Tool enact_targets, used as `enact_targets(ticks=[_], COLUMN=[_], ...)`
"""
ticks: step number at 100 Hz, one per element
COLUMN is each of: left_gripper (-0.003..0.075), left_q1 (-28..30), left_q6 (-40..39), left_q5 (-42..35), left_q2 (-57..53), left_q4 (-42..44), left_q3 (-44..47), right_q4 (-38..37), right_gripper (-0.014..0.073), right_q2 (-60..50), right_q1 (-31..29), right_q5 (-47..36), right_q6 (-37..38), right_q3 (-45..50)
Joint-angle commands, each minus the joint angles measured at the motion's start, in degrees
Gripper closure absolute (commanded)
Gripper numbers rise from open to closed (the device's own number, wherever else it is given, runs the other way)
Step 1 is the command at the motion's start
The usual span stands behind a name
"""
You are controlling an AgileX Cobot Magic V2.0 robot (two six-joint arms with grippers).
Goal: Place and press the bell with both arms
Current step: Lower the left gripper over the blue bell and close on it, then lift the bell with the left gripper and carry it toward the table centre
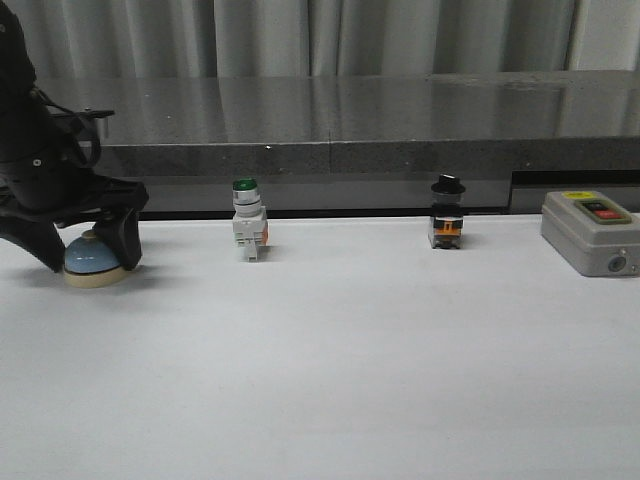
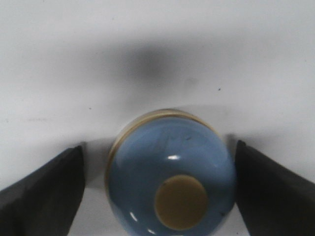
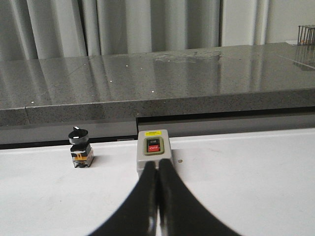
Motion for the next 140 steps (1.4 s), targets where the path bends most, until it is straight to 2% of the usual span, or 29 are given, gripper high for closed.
enact_targets(ticks=[1,16,35,52,77,140], left_gripper=[0.0262,0.0392,0.0468,0.0472,0.0472,0.0472], left_q1=[-0.05,-0.05,-0.05,-0.28,-4.04,-23.39], left_q6=[-0.09,-0.09,-0.09,-0.09,0.37,1.73], left_q5=[-1.54,-0.76,4.21,10.75,13.91,15.9], left_q2=[-3.02,-3.02,-3.13,-3.98,-6.27,-6.43], left_q4=[-0.79,-0.79,-0.79,-0.79,-0.79,-0.13], left_q3=[-1.51,-1.51,-4.84,-11.81,-19.54,-20.88], right_q4=[0.13,0.13,0.13,0.13,0.13,0.13], right_gripper=[0.0655,0.0655,0.0655,0.0655,0.0655,0.0655], right_q2=[-0.68,-0.68,-0.68,-0.68,-0.68,-0.68], right_q1=[-0.23,-0.23,-0.23,-0.23,-0.23,-0.23], right_q5=[-4.96,-4.96,-4.96,-4.96,-4.96,-4.96], right_q6=[-0.04,-0.04,-0.04,-0.04,-0.04,-0.04], right_q3=[-0.82,-0.82,-0.82,-0.82,-0.82,-0.82])
